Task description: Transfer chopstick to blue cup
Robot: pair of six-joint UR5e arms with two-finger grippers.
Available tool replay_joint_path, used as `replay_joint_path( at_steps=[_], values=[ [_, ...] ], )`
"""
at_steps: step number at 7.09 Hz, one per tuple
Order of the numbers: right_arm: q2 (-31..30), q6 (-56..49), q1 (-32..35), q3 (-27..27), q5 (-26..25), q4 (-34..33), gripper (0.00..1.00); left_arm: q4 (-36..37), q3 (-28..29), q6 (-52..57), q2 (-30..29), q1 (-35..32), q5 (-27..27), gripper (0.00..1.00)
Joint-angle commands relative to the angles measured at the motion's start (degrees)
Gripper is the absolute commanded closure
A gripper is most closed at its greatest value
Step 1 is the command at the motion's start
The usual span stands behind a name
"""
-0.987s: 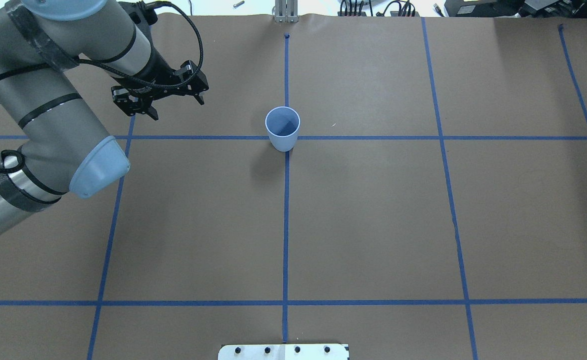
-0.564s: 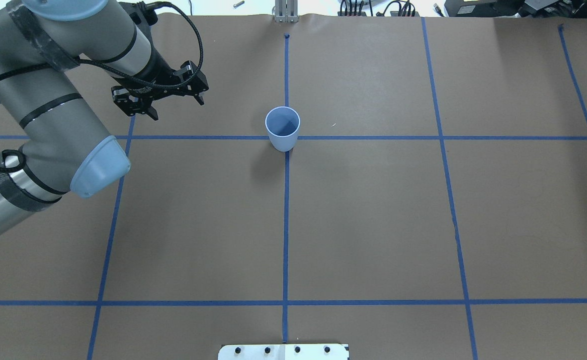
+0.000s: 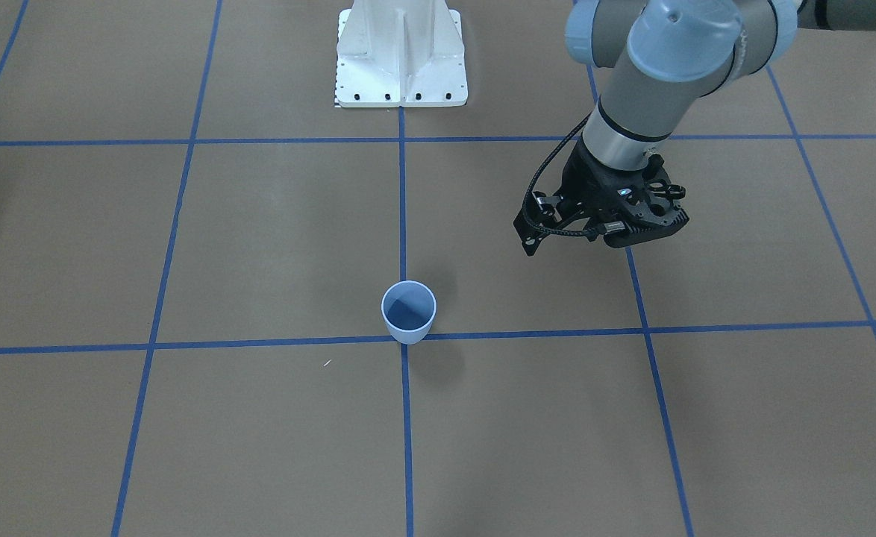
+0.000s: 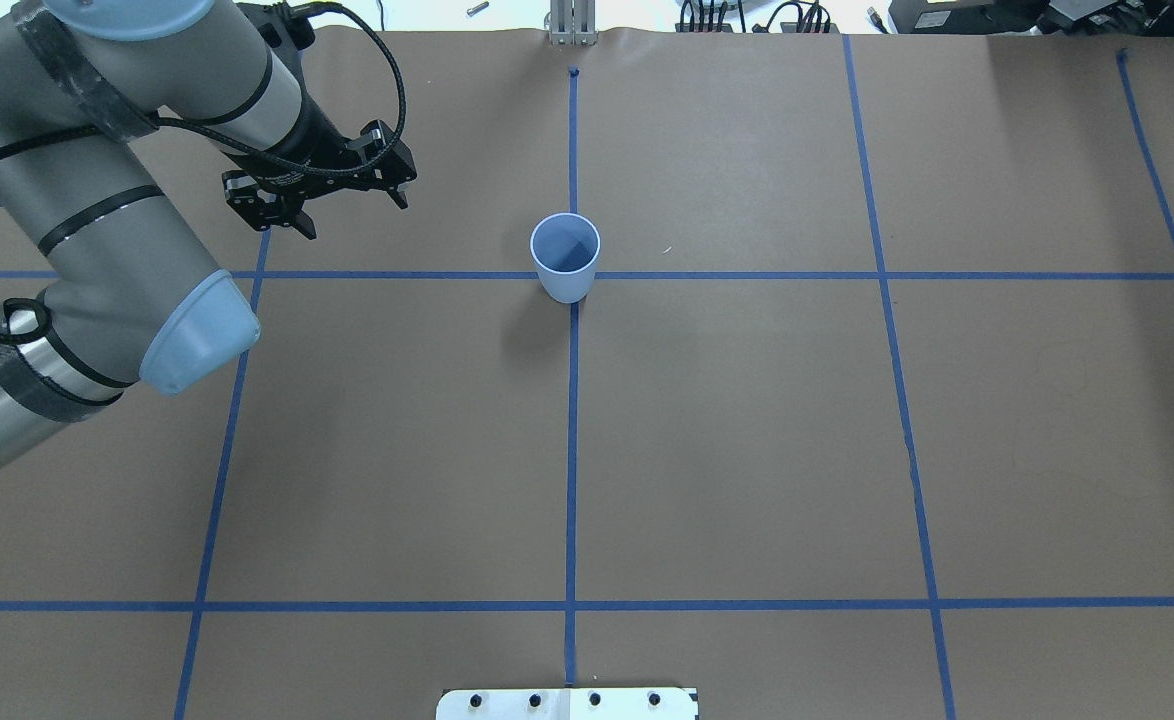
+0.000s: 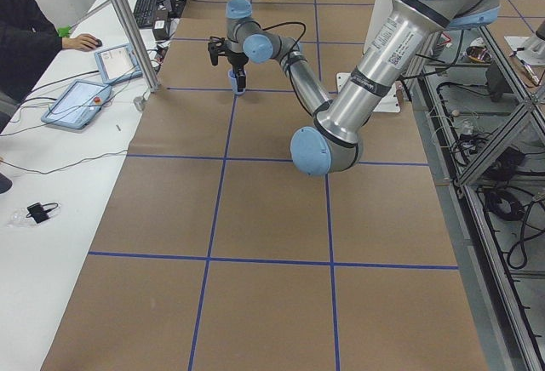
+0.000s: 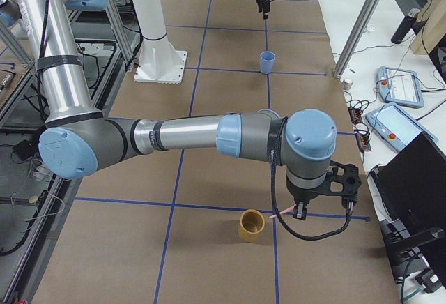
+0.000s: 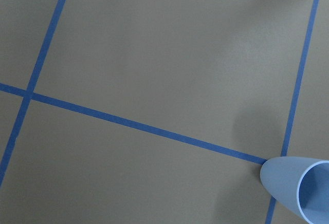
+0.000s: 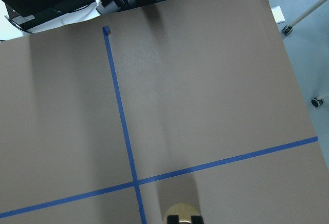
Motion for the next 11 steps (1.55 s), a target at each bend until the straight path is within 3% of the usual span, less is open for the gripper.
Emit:
replay_joint_path(
  at_steps=[1,3,4,6,7,8,10,11],
  values=[
    [7.1,0.2,-1.5,1.1,0.4,-9.0,1.00,0.0,-0.3,2.2,0.0,-1.3,0.0,0.02],
    [12.0,2.1,-7.0,3.0,2.7,-13.1,1.00,0.1,-0.2,10.3,2.2,-6.1,-0.6,0.02],
    [12.6,7.6,-9.8,6.2,7.2,-13.2,1.00,0.3,0.0,17.8,4.5,-8.4,-0.6,0.02],
    [15.8,26.4,-20.2,14.8,7.1,-12.9,1.00,0.0,0.2,36.8,10.2,-14.1,-0.8,0.02],
    [20.5,34.3,-23.9,15.1,7.0,-12.9,1.00,0.3,1.9,40.2,10.6,-17.2,-1.4,0.02],
    [23.0,36.8,-27.4,15.2,6.8,-12.8,1.00,-0.2,4.2,43.0,10.7,-19.1,-5.3,0.02],
    [29.7,42.2,-36.8,14.5,2.8,-12.7,1.00,-0.4,5.1,44.1,11.8,-20.7,-7.4,0.02],
    [32.5,47.6,-42.7,14.4,-3.0,-12.5,1.00,-0.4,5.3,44.1,11.8,-20.7,-7.4,0.02]
  ],
)
